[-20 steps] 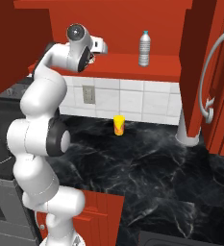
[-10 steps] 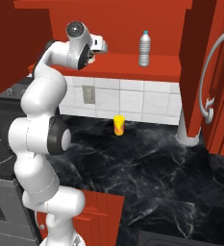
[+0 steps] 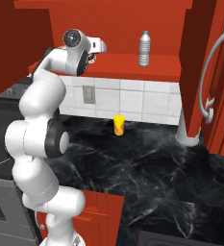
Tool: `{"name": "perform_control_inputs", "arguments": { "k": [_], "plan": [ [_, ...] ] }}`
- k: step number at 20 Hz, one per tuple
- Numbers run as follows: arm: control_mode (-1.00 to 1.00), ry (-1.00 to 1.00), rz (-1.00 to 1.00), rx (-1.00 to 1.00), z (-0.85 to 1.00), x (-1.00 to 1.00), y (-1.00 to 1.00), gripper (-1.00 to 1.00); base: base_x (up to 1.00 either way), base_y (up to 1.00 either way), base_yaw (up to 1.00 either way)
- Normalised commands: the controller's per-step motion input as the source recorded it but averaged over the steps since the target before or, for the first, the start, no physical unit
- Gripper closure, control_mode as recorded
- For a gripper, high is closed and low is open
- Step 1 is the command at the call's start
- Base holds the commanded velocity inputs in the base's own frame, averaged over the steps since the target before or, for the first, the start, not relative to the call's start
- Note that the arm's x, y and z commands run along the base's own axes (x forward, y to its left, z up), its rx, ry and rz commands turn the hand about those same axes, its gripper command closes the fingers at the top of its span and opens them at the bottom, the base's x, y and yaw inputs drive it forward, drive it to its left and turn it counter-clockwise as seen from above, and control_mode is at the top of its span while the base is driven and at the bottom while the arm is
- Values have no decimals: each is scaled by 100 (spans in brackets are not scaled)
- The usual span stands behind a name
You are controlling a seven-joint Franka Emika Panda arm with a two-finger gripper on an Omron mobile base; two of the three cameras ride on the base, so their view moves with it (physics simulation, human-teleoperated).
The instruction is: Pick the cans from the counter and place them in their designated side in the cabinet.
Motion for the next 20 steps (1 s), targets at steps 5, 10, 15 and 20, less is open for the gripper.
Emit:
{"name": "perform_control_inputs", "arguments": {
  "k": [5,10,15,20],
  "plan": [
    [-100,-9,0,-2,-11,22,1,-100,0,0,0],
    [-100,-4,0,-1,-11,48,0,-100,0,0,0],
    [-100,-6,0,-2,-9,36,0,-100,0,0,0],
    [-100,-11,2,-3,-1,3,-1,-100,0,0,0]
  ]
}}
